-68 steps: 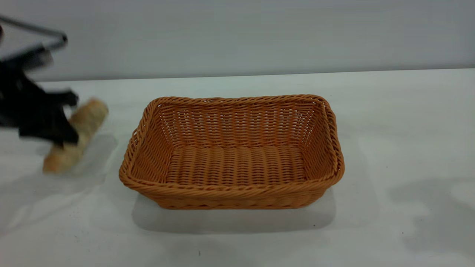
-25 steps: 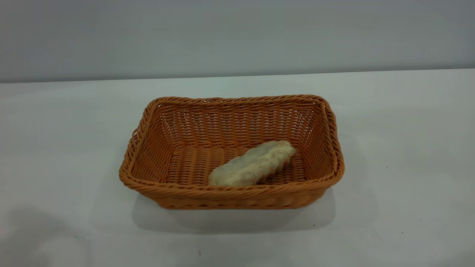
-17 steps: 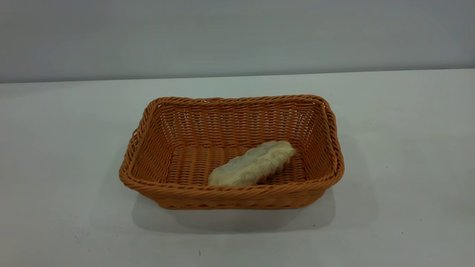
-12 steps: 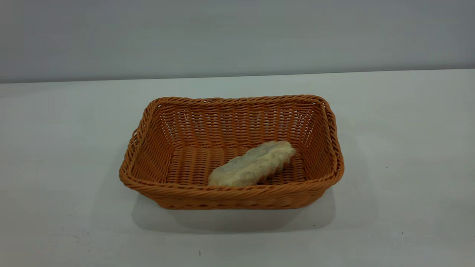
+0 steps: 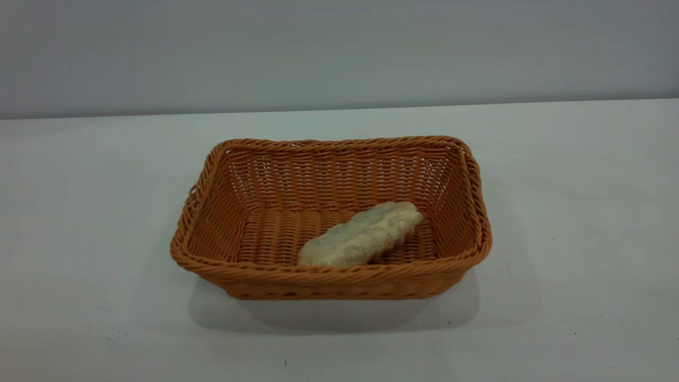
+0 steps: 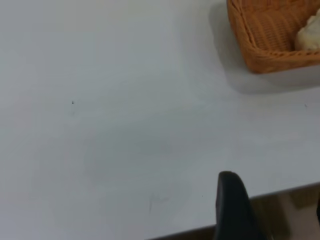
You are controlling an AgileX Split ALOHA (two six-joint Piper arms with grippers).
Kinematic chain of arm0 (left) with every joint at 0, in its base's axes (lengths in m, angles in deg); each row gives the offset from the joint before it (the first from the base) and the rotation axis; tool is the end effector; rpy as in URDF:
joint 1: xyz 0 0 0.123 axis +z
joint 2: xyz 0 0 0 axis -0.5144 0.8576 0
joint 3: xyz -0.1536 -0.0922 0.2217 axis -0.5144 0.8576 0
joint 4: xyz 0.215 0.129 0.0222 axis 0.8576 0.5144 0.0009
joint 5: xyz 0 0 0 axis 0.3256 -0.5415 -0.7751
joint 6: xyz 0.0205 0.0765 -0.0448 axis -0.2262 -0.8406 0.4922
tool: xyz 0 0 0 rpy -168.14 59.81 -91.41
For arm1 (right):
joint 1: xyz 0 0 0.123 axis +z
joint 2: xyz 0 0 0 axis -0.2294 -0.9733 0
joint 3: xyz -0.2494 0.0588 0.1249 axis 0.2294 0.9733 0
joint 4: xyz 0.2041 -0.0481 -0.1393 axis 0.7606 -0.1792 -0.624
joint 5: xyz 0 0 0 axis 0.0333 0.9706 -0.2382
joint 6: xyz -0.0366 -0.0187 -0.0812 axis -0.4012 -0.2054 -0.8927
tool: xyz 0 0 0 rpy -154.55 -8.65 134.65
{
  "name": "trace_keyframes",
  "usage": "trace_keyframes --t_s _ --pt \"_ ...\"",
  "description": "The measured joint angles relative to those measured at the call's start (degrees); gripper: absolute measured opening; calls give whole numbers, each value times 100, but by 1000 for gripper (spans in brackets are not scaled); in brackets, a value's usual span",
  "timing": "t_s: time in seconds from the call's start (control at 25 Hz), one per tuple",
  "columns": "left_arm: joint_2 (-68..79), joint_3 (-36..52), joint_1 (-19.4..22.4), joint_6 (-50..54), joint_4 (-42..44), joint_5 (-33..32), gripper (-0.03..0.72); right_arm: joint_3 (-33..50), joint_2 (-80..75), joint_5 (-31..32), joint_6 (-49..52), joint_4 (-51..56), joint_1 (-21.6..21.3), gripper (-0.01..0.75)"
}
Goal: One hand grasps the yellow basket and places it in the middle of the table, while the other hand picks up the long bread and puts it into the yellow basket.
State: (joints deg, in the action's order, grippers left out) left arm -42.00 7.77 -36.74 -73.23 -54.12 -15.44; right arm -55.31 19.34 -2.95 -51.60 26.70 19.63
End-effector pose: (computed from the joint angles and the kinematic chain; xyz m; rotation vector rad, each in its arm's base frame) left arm -0.0104 -0.0038 0.2786 0.1794 2.1288 -0.0936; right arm -0.0201 0.0112 0.2709 -0.3902 2.1240 0.1227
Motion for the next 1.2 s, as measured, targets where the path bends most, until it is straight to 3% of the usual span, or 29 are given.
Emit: trace_keyframes --t_s 0.2,1.0,1.2 --pt "-241 127 0 195 0 11 451 189 0 -443 0 -149 0 471" --pt "-252 254 16 448 -2 141 449 241 0 -479 200 -420 0 471" --pt "-252 254 484 448 -52 141 449 241 0 -479 200 -420 -262 471"
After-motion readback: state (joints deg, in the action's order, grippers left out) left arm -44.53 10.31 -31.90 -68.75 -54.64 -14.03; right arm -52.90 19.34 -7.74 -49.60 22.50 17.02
